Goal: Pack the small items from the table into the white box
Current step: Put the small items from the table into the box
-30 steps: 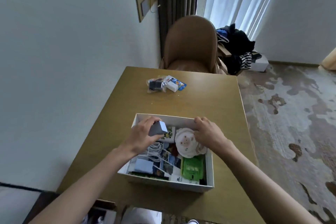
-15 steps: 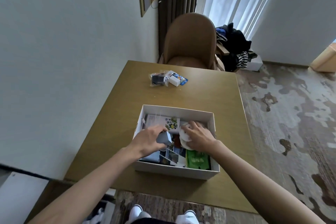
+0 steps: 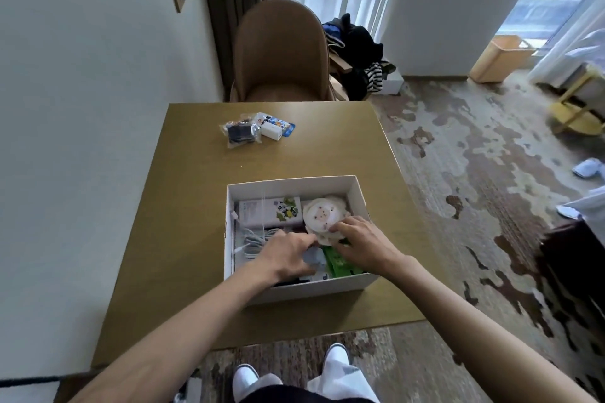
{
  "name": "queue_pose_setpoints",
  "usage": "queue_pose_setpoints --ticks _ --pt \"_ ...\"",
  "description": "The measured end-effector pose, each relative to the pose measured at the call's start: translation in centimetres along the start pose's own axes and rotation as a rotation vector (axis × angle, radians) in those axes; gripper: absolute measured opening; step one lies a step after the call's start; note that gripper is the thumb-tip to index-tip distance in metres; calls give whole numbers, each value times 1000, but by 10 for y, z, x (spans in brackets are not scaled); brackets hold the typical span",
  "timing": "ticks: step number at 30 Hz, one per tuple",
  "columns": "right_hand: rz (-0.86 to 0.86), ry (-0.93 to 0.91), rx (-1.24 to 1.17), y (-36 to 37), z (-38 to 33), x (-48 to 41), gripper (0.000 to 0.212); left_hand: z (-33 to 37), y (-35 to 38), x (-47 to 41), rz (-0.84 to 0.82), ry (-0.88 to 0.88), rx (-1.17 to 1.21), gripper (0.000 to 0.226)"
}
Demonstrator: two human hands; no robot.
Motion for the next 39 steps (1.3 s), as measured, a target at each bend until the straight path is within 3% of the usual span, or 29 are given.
queue_pose_setpoints --ticks 4,12,16,19,21,26,31,39 --pt "14 -11 14 5 -4 2 37 2 14 -3 -8 107 -397 47" --pt "8 -45 5 -5 2 -6 40 -4 14 -4 -120 151 -545 41" --pt "10 -66 -30 -19 12 -15 38 -7 3 -6 -135 78 -404 34" --pt "28 -80 -80 -32 22 -26 35 -12 -19 -7 -67 -56 -100 36" --pt "37 -104 -120 -40 29 -36 31 -20 -39 -8 34 -150 87 34" --pt "126 -133 -302 -54 38 -73 26 -42 -81 -13 366 -328 294 25" --pt "135 -111 -424 -60 41 -130 23 -68 -111 -20 455 -521 260 24" --pt "67 155 -409 -44 64 -235 27 -143 -124 -89 422 -629 279 21"
Point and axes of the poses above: each hand's wrist, its own x-axis away from the middle knuckle, its own y-axis out of the palm, z = x × y, the point moved 4 cm from there along -x, towards the middle knuckle, and after that the axes turned 11 degrees about -y, right-handed, at the moved point
